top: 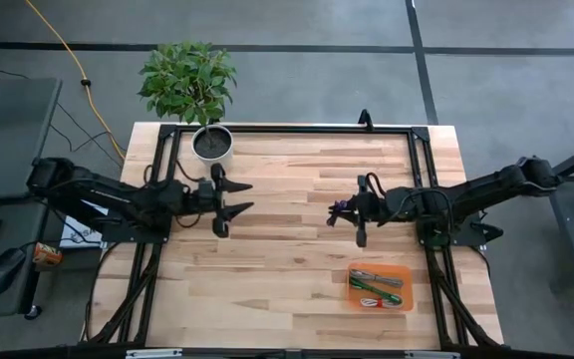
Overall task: Pick and place USB-C Cables
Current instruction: Put the blue charger cable into the orange bin
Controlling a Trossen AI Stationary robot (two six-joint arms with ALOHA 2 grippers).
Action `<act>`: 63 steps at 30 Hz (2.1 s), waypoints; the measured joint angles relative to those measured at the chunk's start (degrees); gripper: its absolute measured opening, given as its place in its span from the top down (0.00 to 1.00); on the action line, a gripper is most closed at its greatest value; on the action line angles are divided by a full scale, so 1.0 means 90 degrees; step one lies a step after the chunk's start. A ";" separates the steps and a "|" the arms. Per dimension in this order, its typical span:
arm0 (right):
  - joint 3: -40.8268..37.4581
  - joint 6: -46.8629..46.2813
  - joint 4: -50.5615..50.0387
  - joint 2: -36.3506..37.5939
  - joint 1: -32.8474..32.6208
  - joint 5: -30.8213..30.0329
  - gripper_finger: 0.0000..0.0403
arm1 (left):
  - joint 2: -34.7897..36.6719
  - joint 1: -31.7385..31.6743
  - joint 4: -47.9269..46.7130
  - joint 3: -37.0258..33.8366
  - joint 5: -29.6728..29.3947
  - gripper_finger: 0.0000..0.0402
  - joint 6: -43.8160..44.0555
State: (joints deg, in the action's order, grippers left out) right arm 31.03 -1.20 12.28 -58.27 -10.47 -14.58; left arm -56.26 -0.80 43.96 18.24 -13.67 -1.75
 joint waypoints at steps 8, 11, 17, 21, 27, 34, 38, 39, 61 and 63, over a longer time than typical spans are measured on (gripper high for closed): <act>0.0000 0.0142 0.0057 -0.0014 -0.0015 -0.0001 0.98 | 0.0132 0.0002 0.0001 -0.0066 0.0000 0.50 -0.0001; 0.0002 0.0301 0.0189 -0.0014 -0.0223 -0.0022 0.99 | 0.0127 0.0002 0.0001 -0.0066 0.0000 0.50 -0.0001; 0.0853 -0.0471 -0.1649 -0.0096 -0.1132 -0.0418 0.99 | 0.0127 0.0002 -0.0050 -0.0066 0.0000 0.50 -0.0001; 0.1878 -0.2129 -0.4077 -0.0526 -0.1892 -0.1027 0.99 | 0.0125 0.0002 -0.0065 -0.0066 0.0000 0.50 -0.0001; 0.2864 -0.4524 -0.6457 -0.1621 -0.2780 -0.0500 0.99 | 0.0122 0.0000 -0.0097 -0.0066 0.0000 0.50 -0.0001; 0.3181 -0.6194 -0.7134 -0.2600 -0.3357 0.0276 0.99 | 0.0122 0.0001 -0.0097 -0.0066 0.0000 0.50 -0.0001; 0.3163 -0.6706 -0.7129 -0.2919 -0.3442 0.0638 0.98 | 0.0122 0.0000 -0.0097 -0.0066 0.0000 0.50 -0.0001; 0.3146 -0.6790 -0.7138 -0.2993 -0.3440 0.0772 0.98 | 0.0122 0.0001 -0.0097 -0.0066 0.0000 0.50 -0.0001; 0.3126 -0.6430 -0.7053 -0.4045 -0.3379 0.1680 0.92 | 0.0122 0.0000 -0.0106 -0.0066 -0.0002 0.50 -0.0001; 0.3126 -0.6428 -0.7052 -0.4045 -0.3336 0.1680 0.92 | 0.0122 0.0002 -0.0109 -0.0063 -0.0002 0.50 -0.0001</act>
State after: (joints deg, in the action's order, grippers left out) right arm 59.16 -59.05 -51.18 -94.67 -40.50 0.54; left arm -55.16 -0.78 42.98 17.67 -13.69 -1.76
